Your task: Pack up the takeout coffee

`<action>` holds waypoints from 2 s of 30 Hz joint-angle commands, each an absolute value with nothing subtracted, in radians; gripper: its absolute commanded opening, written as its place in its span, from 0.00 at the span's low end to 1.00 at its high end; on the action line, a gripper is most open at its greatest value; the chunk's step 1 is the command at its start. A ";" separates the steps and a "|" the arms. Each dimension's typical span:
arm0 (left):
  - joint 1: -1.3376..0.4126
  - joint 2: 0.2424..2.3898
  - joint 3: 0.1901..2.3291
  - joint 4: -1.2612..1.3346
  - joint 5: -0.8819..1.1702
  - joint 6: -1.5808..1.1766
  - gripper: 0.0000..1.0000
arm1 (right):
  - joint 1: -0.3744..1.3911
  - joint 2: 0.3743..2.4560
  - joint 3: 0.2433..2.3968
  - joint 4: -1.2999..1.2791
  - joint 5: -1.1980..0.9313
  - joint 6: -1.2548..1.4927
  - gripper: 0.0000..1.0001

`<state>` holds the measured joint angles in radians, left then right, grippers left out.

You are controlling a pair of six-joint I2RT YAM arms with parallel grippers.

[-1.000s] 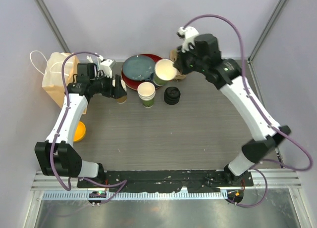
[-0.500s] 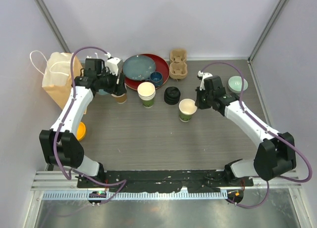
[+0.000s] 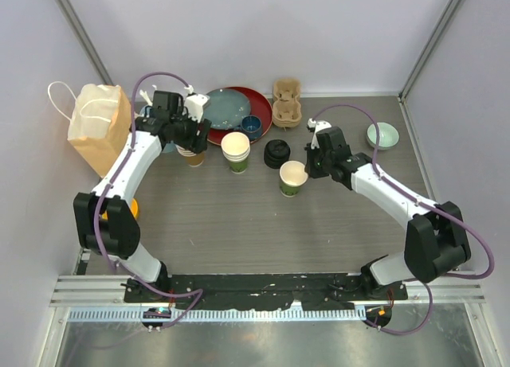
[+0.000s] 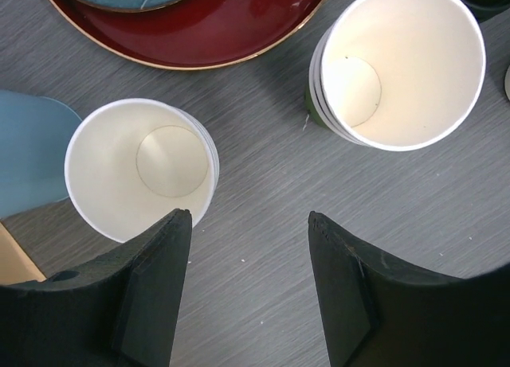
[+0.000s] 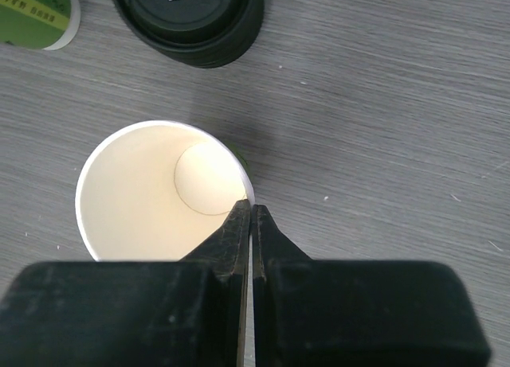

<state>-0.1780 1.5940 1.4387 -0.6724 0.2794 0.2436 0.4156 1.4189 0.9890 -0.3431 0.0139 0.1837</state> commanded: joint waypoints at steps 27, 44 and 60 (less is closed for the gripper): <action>-0.193 1.845 1.655 -0.778 0.212 0.348 0.23 | 0.459 1.393 1.200 -0.514 -0.017 0.161 0.60; -0.193 1.796 1.657 -0.792 0.241 0.350 0.17 | 0.459 1.393 1.209 -0.522 -0.021 0.155 0.60; -0.192 1.764 1.661 -0.807 0.238 0.345 0.00 | 0.457 1.399 1.210 -0.531 -0.043 0.155 0.60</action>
<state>-0.1898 1.8370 1.6176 -0.7921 0.2211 0.3477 0.4545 1.4330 1.1744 -0.5331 -0.0311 0.1635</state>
